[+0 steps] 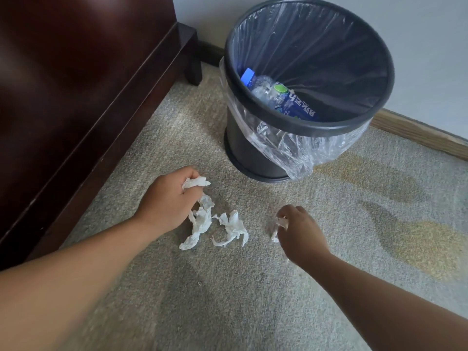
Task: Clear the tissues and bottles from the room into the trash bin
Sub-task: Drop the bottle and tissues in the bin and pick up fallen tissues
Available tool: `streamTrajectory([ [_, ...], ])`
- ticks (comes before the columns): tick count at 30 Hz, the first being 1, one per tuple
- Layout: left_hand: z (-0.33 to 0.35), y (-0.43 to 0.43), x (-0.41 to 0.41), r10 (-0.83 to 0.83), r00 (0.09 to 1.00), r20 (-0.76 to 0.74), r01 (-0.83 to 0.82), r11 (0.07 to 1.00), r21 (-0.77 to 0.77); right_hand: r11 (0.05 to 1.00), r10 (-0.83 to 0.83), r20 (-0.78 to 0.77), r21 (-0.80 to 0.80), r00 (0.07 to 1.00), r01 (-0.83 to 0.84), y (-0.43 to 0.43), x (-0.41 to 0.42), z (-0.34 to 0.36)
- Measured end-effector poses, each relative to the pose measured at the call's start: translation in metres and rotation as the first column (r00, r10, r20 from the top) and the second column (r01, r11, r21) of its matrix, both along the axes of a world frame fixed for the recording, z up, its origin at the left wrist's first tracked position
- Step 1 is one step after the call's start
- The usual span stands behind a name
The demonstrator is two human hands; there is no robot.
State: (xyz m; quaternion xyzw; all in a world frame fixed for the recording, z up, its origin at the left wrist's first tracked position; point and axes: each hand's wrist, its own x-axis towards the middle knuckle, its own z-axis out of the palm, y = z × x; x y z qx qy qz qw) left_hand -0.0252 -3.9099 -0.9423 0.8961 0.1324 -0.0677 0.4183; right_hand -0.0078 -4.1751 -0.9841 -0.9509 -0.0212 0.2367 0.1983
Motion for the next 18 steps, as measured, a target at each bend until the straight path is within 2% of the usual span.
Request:
streamTrajectory([
  [6,-0.003,-0.001,0.0,-0.02,1.0,-0.009,0.02,1.0,0.012,0.997,0.043,-0.089,-0.061,0.995,-0.049,-0.009,-0.011,-0.008],
  [14,-0.004,-0.006,0.0,-0.044,0.999,-0.024,0.044,0.999,0.012,0.991,0.104,-0.066,-0.082,0.992,-0.11,-0.003,-0.015,-0.015],
  [18,-0.002,-0.005,-0.002,-0.042,0.999,-0.018,0.042,0.999,0.012,0.994,0.082,-0.073,-0.063,0.994,-0.086,0.004,-0.016,-0.015],
])
